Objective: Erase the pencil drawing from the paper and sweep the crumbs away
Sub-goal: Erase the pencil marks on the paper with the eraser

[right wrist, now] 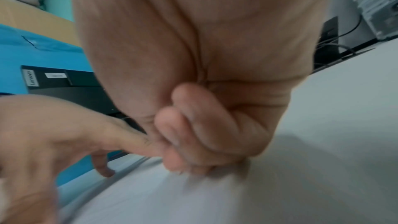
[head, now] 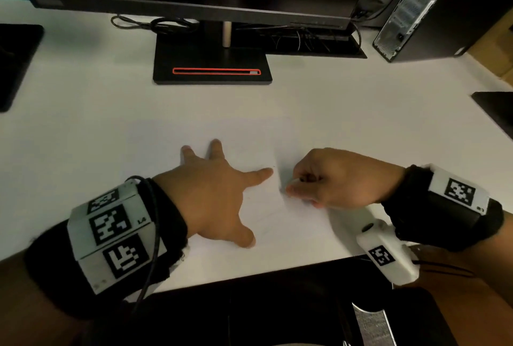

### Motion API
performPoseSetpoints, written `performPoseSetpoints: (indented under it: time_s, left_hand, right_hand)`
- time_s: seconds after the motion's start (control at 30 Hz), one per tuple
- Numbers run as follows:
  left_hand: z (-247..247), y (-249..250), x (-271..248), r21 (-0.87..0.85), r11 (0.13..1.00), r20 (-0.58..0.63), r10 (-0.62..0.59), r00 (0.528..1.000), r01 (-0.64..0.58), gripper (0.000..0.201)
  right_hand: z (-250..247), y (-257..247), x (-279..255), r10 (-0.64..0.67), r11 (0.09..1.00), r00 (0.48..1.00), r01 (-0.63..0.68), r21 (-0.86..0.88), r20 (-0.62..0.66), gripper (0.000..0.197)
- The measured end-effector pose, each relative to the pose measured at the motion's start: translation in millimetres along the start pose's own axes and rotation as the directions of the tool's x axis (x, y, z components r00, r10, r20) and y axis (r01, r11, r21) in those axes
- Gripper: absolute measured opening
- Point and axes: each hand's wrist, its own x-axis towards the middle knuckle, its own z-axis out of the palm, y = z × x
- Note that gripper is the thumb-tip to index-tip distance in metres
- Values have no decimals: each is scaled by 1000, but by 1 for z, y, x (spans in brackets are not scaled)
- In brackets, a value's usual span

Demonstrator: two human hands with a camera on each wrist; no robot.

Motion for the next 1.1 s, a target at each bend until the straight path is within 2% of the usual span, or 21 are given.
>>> performPoseSetpoints:
  time_s: [0.07, 0.2, 0.33, 0.47, 0.6, 0.73, 0.83, 0.97, 1.1]
  left_hand:
    - [-1, 1, -1, 10, 1000, 12, -5, 1000, 5, 106]
    - [-3, 3, -1, 0, 1000, 15, -12, 1000, 12, 107]
    - [-5, 4, -2, 15, 1000, 25, -14, 1000, 13, 106]
    - [-6, 5, -2, 30, 999, 27, -15, 1000, 14, 106]
    - [-6, 5, -2, 33, 999, 31, -14, 999, 13, 106]
    - [-5, 5, -3, 43, 999, 24, -13, 1000, 12, 105]
    - [-5, 5, -2, 31, 999, 23, -15, 1000, 14, 106]
    - [-3, 5, -1, 31, 999, 16, -16, 1000, 15, 106]
    - [-2, 3, 1, 5, 1000, 19, -23, 1000, 23, 107]
  right_hand:
    - [1, -2, -2, -9, 1000, 998, 10, -7, 61, 44]
    - [-6, 5, 4, 2, 1000, 997, -4, -16, -76, 44]
    - [1, -2, 1, -33, 999, 999, 34, -29, 29, 44]
    - [-4, 3, 2, -16, 1000, 998, 14, -27, -65, 45]
    - [3, -3, 1, -41, 999, 999, 41, -36, 19, 46]
    - [-1, 1, 6, -16, 999, 996, 13, -38, -86, 44]
    - [4, -5, 3, -43, 997, 999, 43, -59, 9, 46]
    - [-5, 3, 1, -9, 999, 997, 6, -37, -71, 45]
    - [9, -5, -7, -74, 993, 996, 79, -87, 57, 46]
